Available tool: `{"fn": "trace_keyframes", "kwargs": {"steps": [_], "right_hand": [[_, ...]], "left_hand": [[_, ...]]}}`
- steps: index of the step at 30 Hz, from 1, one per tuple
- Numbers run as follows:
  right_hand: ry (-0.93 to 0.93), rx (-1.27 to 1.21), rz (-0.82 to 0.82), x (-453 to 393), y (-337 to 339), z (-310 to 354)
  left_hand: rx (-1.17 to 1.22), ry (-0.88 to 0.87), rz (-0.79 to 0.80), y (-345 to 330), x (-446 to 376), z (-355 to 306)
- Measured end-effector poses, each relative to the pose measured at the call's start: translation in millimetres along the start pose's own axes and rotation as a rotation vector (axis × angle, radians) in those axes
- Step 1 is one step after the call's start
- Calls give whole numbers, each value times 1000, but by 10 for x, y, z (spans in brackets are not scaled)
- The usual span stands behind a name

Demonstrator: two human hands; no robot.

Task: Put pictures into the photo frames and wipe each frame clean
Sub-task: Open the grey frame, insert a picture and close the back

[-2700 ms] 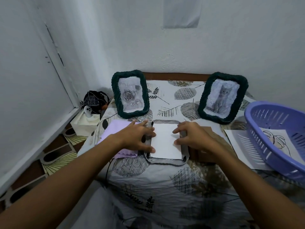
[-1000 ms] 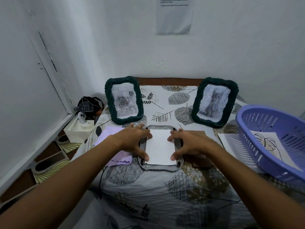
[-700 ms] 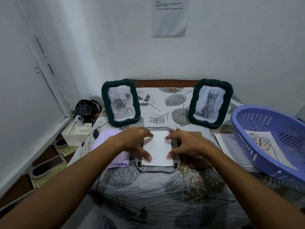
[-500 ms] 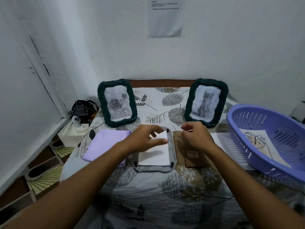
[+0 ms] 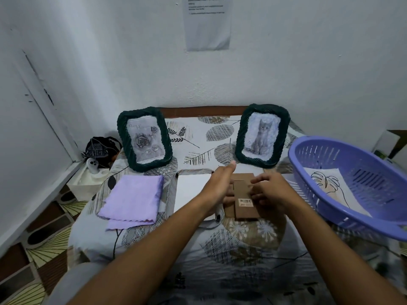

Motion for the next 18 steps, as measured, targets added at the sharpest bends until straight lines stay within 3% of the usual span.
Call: {"fn": "trace_keyframes", "kwargs": {"steps": [6, 12, 16, 18], "right_hand": [[10, -125, -104, 48, 123, 5], [176, -238, -237, 223, 261, 335], [270, -290, -225, 369, 280, 599], [288, -349, -205, 421, 245, 682]], "left_hand": [[133, -14, -20, -15, 31, -69], [267, -144, -94, 67, 92, -280], [71, -343, -310, 277, 151, -443], [10, -327, -266, 287, 140, -457]]}}
Point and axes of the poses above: each hand's wrist, its own x-axis away from the middle knuckle, its own y-axis out of the back of the hand, z = x × y, the point moved 6 cm from there along -x, towards the middle knuckle, and after that the axes turned 7 degrees about y, right-handed, at the moved point
